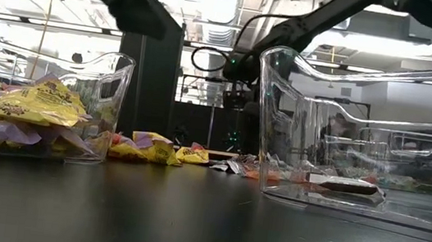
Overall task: Sort candy
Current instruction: Put the orange candy in the top right transparent container, then put the blue candy in the top right transparent container
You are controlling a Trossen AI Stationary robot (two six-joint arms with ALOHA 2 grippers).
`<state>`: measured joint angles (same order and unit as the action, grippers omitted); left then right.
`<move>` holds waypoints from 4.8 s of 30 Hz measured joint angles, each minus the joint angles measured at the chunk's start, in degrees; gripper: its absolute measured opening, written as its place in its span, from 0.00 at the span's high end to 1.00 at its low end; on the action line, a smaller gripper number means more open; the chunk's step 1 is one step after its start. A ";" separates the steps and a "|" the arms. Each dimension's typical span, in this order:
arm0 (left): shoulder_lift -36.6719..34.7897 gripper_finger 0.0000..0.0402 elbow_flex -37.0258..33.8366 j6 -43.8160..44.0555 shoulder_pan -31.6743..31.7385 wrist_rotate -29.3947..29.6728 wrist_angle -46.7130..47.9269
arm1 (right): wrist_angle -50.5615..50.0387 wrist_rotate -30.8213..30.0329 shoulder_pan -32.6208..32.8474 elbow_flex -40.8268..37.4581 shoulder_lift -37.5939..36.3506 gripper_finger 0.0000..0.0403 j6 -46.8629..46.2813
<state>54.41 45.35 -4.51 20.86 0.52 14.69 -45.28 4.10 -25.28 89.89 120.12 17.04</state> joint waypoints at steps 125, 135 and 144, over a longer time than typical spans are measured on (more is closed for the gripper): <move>-10.80 0.51 -11.57 -3.22 0.49 0.02 -6.54 | 1.70 0.50 2.19 -22.77 -35.00 1.00 -6.05; -10.80 0.51 -11.57 -3.24 0.50 0.02 -6.61 | 2.47 0.71 2.69 -22.71 -42.26 1.00 -9.30; -10.77 0.51 -11.57 -3.15 0.50 0.02 -6.60 | 8.63 -0.90 4.50 -22.58 -39.32 1.00 -29.08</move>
<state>43.64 33.78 -7.66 21.37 0.54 8.09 -36.65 3.20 -20.78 67.31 80.80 -12.04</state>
